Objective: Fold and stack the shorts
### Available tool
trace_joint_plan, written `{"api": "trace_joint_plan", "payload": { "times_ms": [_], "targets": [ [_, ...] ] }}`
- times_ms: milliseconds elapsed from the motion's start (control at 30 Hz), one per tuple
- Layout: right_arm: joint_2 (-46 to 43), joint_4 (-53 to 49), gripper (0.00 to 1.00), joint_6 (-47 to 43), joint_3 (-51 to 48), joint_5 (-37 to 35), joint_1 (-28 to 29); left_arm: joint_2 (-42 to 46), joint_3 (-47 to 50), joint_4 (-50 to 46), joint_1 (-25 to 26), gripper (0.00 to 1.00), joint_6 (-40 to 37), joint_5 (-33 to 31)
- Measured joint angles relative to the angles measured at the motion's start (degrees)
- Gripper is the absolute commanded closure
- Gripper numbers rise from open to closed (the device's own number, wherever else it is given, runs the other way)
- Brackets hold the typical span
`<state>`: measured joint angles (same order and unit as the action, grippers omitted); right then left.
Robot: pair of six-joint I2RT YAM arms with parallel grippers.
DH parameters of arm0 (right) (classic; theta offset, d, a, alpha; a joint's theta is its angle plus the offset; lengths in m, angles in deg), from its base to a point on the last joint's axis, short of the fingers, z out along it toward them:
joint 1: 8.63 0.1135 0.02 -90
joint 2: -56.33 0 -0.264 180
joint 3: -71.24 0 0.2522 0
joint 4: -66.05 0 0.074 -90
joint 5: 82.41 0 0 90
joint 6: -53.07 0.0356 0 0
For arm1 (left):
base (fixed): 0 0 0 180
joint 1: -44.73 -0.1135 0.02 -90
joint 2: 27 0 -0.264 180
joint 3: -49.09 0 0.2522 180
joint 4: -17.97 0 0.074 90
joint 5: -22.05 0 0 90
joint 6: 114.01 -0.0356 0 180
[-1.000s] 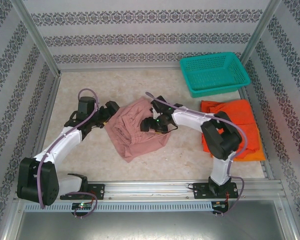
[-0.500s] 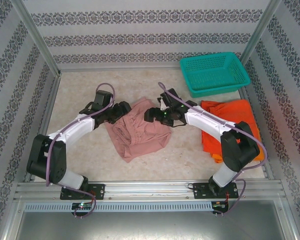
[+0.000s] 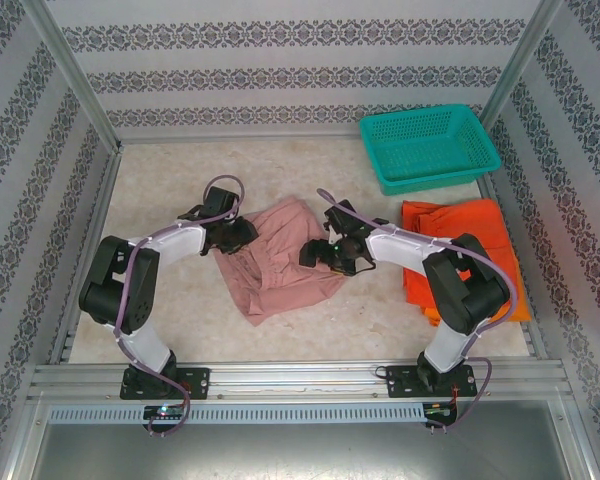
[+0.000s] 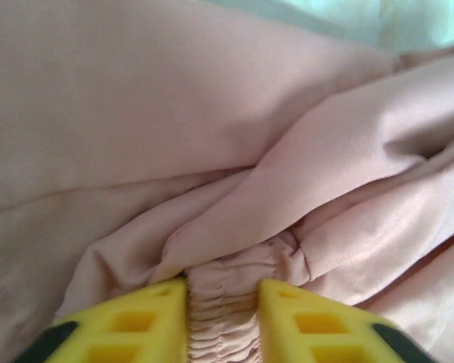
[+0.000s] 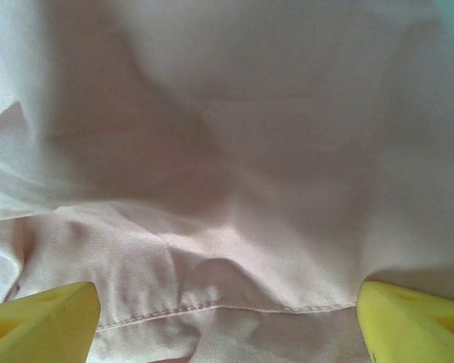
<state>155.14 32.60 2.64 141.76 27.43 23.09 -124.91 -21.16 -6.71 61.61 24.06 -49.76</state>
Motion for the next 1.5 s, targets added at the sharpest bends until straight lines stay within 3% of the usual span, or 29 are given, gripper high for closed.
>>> {"api": "trace_joint_plan", "payload": {
  "times_ms": [67,267,433,600,733,900,1033,1100,1300,1500],
  "targets": [
    [-0.22,1.03,0.12,0.55,-0.83,-0.02,-0.02,0.02,-0.94,-0.07,0.04,1.00,-0.13,0.00],
    [-4.22,3.74,0.12,2.47,-4.63,-0.11,-1.18,1.81,-4.96,-1.60,0.33,1.00,-0.15,0.02],
    [-7.61,3.72,0.11,3.58,-5.73,-0.24,-1.60,8.48,-7.39,-5.09,0.68,1.00,-1.66,-0.92],
    [-8.31,3.65,0.12,3.80,-5.73,-0.26,-0.90,18.36,-2.43,-6.29,0.24,1.00,-2.84,-3.93],
    [-7.91,3.67,0.12,3.78,-5.73,-0.28,0.15,18.67,5.14,-5.88,-2.12,0.99,-2.82,-3.89],
    [-6.86,2.73,0.11,3.04,-5.38,-0.55,0.76,14.73,10.12,-6.10,-5.11,0.82,-3.45,-3.87],
    [-6.84,-2.16,0.11,-1.18,-1.29,-4.55,2.25,14.93,10.16,-6.49,-7.32,0.53,-4.90,-3.67],
    [-6.84,-4.46,0.11,-3.93,1.77,-7.19,3.48,16.28,10.08,-6.51,-7.80,0.45,-5.16,-3.41],
    [-5.95,-8.26,0.11,-9.44,9.68,-11.08,5.18,20.76,8.41,-6.56,-7.96,0.42,-4.72,-1.60],
    [-1.31,-8.39,0.11,-10.43,12.52,-10.03,5.53,18.25,8.35,-6.14,-7.85,0.46,-3.17,1.31]
  ]
}}
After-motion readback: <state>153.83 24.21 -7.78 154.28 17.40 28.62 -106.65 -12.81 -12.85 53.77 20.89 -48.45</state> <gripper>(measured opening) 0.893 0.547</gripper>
